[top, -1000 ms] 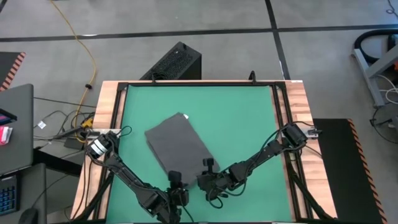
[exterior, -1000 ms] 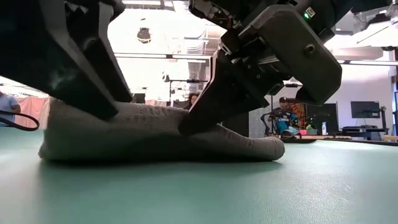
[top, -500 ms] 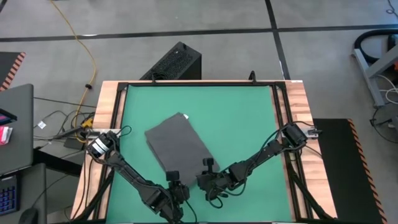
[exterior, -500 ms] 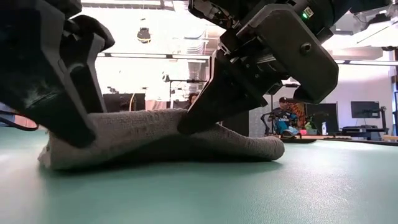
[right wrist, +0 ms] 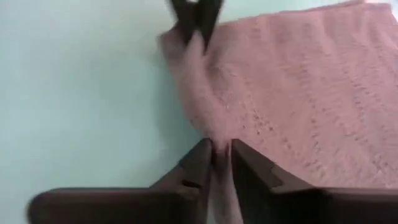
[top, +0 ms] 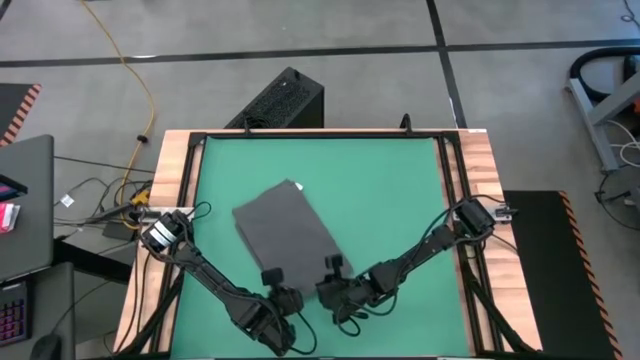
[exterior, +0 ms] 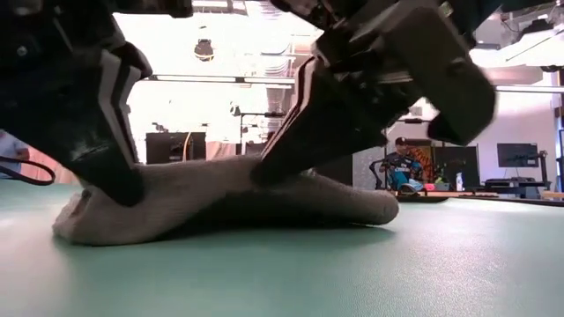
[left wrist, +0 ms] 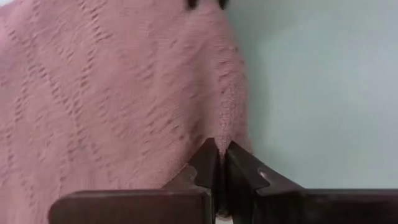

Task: Roll towel
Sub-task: Roll the gray towel

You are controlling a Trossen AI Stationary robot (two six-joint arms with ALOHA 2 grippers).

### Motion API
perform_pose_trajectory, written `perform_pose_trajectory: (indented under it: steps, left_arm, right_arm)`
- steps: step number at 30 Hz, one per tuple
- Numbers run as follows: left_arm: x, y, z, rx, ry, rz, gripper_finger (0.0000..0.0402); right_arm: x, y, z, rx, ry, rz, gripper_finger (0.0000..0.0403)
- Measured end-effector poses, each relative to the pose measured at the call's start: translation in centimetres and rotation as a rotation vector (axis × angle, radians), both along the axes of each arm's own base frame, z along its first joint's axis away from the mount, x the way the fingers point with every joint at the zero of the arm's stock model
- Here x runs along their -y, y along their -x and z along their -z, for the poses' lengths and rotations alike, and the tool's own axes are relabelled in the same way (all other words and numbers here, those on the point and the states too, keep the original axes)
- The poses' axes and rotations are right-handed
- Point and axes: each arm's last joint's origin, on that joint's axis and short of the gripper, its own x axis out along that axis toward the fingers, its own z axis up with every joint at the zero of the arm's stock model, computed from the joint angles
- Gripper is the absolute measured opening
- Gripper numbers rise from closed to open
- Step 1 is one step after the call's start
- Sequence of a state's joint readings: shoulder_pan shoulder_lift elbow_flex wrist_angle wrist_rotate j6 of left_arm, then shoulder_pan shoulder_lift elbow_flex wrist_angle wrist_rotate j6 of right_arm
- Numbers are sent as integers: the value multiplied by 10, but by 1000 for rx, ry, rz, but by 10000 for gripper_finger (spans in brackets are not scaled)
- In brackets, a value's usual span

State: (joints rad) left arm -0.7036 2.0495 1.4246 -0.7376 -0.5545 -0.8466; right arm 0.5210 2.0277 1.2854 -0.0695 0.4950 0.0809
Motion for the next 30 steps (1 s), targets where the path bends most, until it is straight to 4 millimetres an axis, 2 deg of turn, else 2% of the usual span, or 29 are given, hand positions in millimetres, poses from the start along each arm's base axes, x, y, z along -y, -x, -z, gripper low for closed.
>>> perform_pose_trajectory:
  steps: [8, 12, 21, 30]
  left_arm:
    - [0, 8, 1, -51, -42, 3, 1]
    - [4, 10, -7, -62, -58, 18, 1]
    - [19, 12, -50, -18, -127, 22, 0]
    - [21, 16, -56, -41, -148, 33, 0]
  right_arm:
    - [-4, 6, 3, -36, -19, 11, 192]
    - [-3, 9, 7, -76, -6, 34, 226]
    - [-2, 12, 10, -101, 41, 45, 227]
    - [11, 9, 16, -119, 86, 121, 218]
